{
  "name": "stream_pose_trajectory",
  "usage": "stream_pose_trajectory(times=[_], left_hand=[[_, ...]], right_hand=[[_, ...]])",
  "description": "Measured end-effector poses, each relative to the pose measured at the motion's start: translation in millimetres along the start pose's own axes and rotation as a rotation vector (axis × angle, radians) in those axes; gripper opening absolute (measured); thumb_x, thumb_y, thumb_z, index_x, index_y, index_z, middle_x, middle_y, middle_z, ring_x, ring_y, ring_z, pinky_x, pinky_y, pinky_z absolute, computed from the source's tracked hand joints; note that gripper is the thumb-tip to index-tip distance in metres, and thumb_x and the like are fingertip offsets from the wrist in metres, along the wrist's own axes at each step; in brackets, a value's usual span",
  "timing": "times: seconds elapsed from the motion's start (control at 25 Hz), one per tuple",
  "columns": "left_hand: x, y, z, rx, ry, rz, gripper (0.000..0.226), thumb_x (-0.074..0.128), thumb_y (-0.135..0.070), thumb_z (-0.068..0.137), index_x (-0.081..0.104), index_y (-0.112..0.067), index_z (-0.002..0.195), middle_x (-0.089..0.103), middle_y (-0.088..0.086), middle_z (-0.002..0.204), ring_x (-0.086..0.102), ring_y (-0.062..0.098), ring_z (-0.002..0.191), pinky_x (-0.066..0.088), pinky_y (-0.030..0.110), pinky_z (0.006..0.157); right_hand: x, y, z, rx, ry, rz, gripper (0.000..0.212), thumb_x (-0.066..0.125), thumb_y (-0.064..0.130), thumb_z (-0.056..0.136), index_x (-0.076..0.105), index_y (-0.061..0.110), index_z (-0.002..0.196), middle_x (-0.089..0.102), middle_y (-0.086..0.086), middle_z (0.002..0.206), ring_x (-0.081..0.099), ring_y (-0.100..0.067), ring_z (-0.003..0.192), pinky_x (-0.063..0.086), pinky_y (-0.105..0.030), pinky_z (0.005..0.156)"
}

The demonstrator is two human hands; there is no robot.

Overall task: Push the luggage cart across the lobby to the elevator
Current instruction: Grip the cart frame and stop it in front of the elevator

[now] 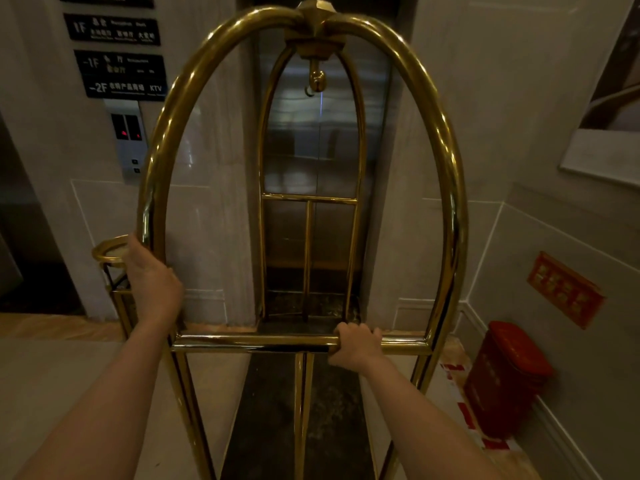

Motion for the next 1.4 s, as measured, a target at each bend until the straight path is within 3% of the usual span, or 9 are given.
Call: stream_pose_trajectory(times=[0.12,0.24,0.32,0.44,0.6,0.72,0.92,1.12,1.4], left_hand=[[-2,0,-1,0.005,0.028,0.002,0.078,0.053,0.007,0.086,0.007,-0.014,0.145,0.03,0.031,0.142,0.046,0.052,0.117,0.043,0.067,0.093],[-3,-2,-1,0.016,0.032,-0.017,0.076,0.052,0.008,0.086,0.009,-0.01,0.145,0.028,0.031,0.143,0.042,0.051,0.121,0.04,0.066,0.098],[-4,-4,-1,0.021,0.038,-0.028,0.078,0.053,0.011,0.085,0.009,-0.007,0.146,0.025,0.032,0.145,0.035,0.049,0.128,0.035,0.062,0.105],[-4,-3,-1,0.018,0.05,-0.022,0.078,0.053,0.009,0.086,0.008,-0.008,0.147,0.022,0.03,0.147,0.035,0.05,0.128,0.035,0.064,0.104],[-4,-2,0,0.009,0.067,-0.012,0.074,0.051,0.008,0.086,0.009,-0.01,0.145,0.025,0.031,0.146,0.039,0.052,0.125,0.038,0.067,0.099],[-4,-3,0,0.011,0.071,-0.023,0.076,0.051,0.009,0.086,0.009,-0.013,0.146,0.025,0.03,0.146,0.038,0.05,0.126,0.038,0.067,0.1],[-1,-2,0,0.064,0.051,-0.02,0.079,0.053,0.012,0.084,0.008,-0.005,0.146,0.021,0.03,0.148,0.032,0.048,0.13,0.034,0.062,0.106],[1,1,3,0.054,0.04,-0.028,0.08,0.054,0.011,0.083,0.009,-0.011,0.145,0.023,0.029,0.146,0.04,0.051,0.124,0.039,0.067,0.099],[3,3,5,0.036,0.048,-0.008,0.079,0.052,0.012,0.083,0.008,-0.008,0.146,0.026,0.03,0.144,0.037,0.048,0.126,0.037,0.064,0.103]], right_hand=[[-17,-4,-8,0.017,-0.09,0.334,0.043,0.072,0.037,0.088,0.056,0.021,0.124,0.055,0.001,0.121,0.05,-0.02,0.118,0.039,-0.04,0.104],[-73,-15,-27,0.057,-0.632,0.276,0.037,0.071,0.022,0.09,0.057,0.014,0.123,0.055,-0.005,0.121,0.052,-0.021,0.114,0.042,-0.031,0.093],[-117,-28,-44,0.061,-1.03,0.131,0.032,0.074,0.011,0.085,0.059,0.007,0.113,0.059,-0.013,0.111,0.056,-0.029,0.102,0.044,-0.036,0.084],[-150,-55,-49,0.106,-1.259,0.195,0.034,0.072,0.007,0.083,0.056,0.006,0.113,0.058,-0.017,0.111,0.055,-0.032,0.1,0.046,-0.043,0.084],[-147,-72,-44,0.253,-1.289,0.327,0.049,0.075,0.011,0.08,0.047,0.007,0.12,0.05,-0.019,0.122,0.048,-0.033,0.109,0.046,-0.048,0.088],[-138,-89,-39,0.392,-1.183,0.525,0.06,0.076,0.012,0.082,0.041,0.009,0.13,0.048,-0.021,0.129,0.052,-0.035,0.113,0.05,-0.05,0.089],[-133,-95,-37,0.37,-1.039,0.696,0.034,0.063,0.003,0.092,0.044,0.01,0.12,0.06,-0.015,0.11,0.064,-0.031,0.097,0.054,-0.042,0.077],[-133,-97,-33,0.351,-1.028,0.697,0.032,0.063,0.002,0.092,0.043,0.012,0.115,0.059,-0.014,0.105,0.064,-0.032,0.094,0.057,-0.048,0.077],[-131,-100,-30,0.335,-1.022,0.69,0.034,0.063,0.001,0.092,0.042,0.011,0.117,0.059,-0.015,0.105,0.064,-0.031,0.09,0.057,-0.047,0.073]])
Point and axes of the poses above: each hand's wrist, its own z-axis towards the middle knuckle, its own x-axis out of the palm, y = z × x, the point moved 3 cm from there along z, towards the middle knuckle
